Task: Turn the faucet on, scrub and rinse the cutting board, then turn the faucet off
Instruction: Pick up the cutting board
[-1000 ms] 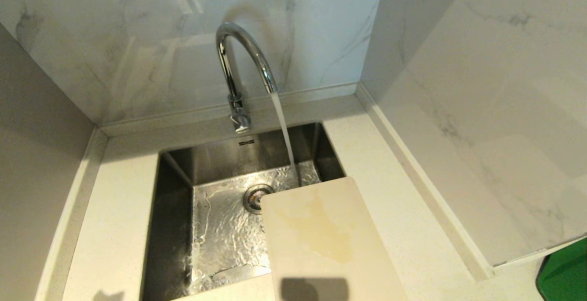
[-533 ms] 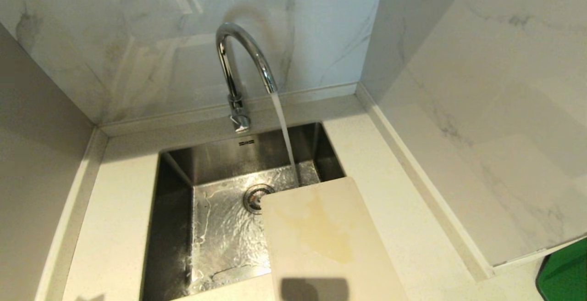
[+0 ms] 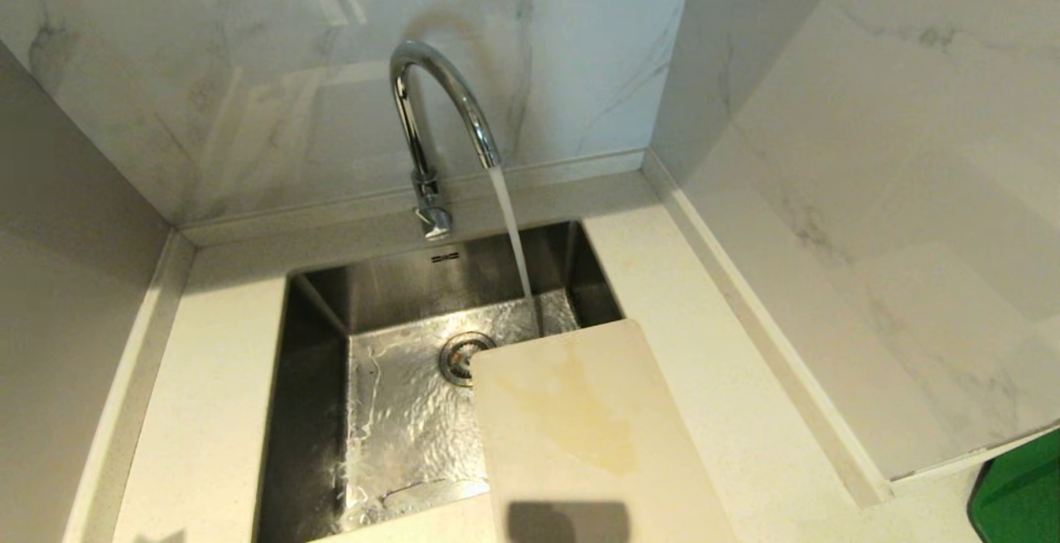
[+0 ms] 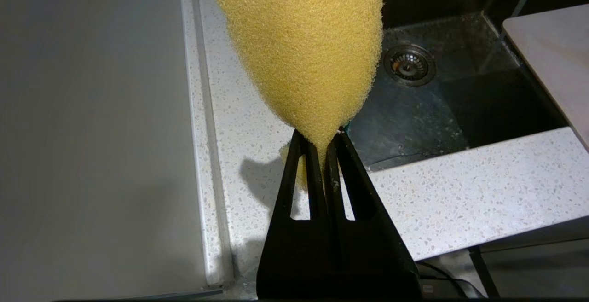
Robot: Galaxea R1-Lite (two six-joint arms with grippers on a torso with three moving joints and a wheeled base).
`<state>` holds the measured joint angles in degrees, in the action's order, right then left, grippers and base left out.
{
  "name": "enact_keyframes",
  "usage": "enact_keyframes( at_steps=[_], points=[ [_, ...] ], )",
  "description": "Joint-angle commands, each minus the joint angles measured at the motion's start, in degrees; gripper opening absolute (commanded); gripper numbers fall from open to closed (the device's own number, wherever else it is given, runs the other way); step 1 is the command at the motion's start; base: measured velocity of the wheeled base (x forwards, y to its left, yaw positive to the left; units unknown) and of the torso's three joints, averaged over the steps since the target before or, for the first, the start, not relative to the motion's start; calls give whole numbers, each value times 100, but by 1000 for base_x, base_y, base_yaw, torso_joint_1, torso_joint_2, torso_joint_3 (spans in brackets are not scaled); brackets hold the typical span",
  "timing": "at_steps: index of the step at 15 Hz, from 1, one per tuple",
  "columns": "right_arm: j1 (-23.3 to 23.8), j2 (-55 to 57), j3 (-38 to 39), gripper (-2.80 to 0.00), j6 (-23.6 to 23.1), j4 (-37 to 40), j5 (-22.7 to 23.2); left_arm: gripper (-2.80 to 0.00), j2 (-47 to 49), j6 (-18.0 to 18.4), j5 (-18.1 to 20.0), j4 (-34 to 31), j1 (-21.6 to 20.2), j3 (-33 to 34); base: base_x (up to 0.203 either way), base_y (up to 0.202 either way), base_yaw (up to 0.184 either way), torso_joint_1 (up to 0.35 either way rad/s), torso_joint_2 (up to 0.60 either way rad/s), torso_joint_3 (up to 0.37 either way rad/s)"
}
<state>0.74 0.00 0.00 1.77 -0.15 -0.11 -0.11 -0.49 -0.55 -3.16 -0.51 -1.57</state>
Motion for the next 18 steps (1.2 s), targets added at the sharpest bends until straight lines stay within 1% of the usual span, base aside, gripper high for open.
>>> enact_keyframes(
  at_steps=[1,6,18],
  points=[
    [-2,-9,0,-280,-2,-2,2,-280,11,4,1,-1,-2,-1,0,0,0,0,0,0],
    [-3,-9,0,-280,-2,-2,2,-280,11,93,11,43,-2,43,0,0,0,0,0,0],
    [5,-9,0,-280,-10,-2,2,-280,11,49,11,43,-2,34,-6,0,1,1,0,0]
  ],
)
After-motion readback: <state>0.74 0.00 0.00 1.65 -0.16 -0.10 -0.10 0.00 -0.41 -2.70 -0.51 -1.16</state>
